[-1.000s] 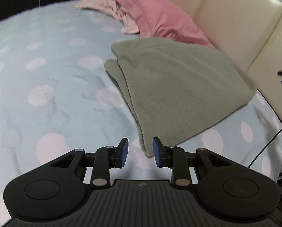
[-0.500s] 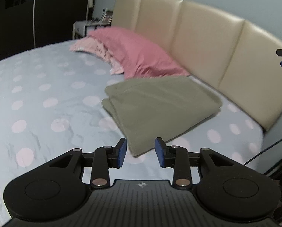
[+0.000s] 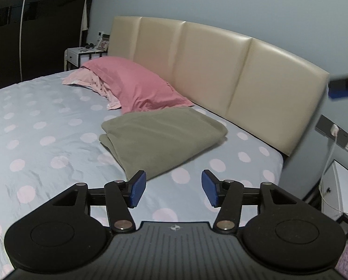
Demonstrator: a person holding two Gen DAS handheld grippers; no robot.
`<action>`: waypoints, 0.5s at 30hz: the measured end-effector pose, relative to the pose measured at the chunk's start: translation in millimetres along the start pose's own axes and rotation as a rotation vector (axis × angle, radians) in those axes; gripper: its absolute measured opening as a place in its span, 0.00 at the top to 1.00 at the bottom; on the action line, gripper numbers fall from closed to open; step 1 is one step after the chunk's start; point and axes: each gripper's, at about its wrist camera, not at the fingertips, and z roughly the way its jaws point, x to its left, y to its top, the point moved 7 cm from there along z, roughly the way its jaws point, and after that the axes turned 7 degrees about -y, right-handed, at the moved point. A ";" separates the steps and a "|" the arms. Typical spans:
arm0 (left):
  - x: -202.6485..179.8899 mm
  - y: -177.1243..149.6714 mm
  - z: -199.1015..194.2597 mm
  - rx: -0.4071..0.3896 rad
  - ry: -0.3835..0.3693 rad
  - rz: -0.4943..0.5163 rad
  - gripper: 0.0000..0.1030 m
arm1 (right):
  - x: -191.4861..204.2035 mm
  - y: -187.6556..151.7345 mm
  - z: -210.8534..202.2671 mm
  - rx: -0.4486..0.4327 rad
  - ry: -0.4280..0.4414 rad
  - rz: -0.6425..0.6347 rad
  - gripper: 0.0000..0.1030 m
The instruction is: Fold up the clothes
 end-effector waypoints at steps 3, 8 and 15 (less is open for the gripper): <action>-6.0 -14.3 -2.5 0.008 -0.024 -0.010 0.50 | 11.6 -39.8 -4.2 0.028 0.010 -0.010 0.30; -9.9 -41.6 3.7 0.014 -0.005 -0.019 0.50 | 23.6 -100.0 8.0 -0.067 -0.016 0.021 0.30; -12.5 -71.4 12.6 -0.026 0.088 -0.002 0.50 | 39.0 -161.7 31.1 -0.309 -0.128 0.055 0.24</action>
